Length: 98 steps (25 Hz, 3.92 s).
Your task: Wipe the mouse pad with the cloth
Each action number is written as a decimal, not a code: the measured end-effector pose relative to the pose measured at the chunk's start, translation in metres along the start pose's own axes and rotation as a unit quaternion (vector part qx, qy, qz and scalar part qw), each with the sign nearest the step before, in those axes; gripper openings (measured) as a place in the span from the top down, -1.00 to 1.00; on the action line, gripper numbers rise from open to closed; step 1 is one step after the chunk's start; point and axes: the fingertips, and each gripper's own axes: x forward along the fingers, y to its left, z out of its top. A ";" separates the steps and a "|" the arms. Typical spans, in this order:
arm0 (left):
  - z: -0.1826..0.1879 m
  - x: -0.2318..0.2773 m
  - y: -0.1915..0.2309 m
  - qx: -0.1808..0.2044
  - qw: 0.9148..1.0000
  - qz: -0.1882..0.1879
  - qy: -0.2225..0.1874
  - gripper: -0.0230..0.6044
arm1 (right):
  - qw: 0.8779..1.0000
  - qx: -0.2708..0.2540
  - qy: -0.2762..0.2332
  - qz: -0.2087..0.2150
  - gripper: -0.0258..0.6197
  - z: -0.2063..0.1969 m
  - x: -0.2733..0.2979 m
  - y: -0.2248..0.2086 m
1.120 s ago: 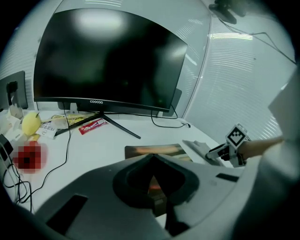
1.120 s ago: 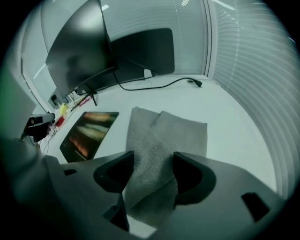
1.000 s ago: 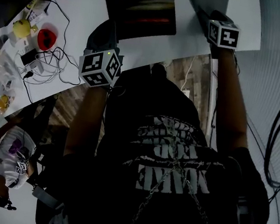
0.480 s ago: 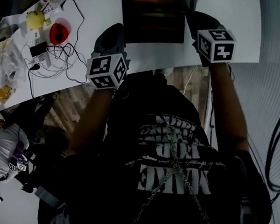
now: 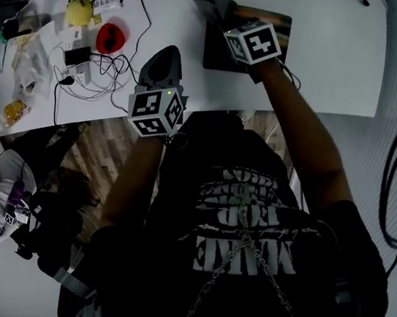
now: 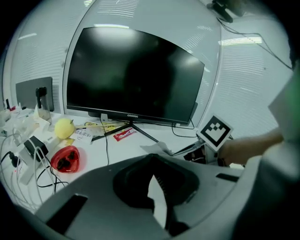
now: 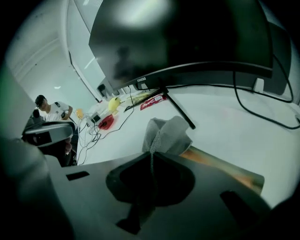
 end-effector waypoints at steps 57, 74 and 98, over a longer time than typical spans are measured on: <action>0.018 -0.034 -0.048 0.000 0.998 -0.013 -0.062 0.91 | 0.989 0.076 0.059 -0.108 0.87 -0.157 -0.099 -0.093; 0.029 -0.011 -0.099 0.045 0.997 -0.056 -0.041 0.91 | 0.969 0.136 0.010 -0.205 0.87 -0.204 -0.200 -0.191; 0.081 -0.128 -0.153 0.087 0.975 -0.030 -0.204 0.91 | 0.882 -0.022 -0.404 -0.240 0.92 -0.085 -0.415 -0.029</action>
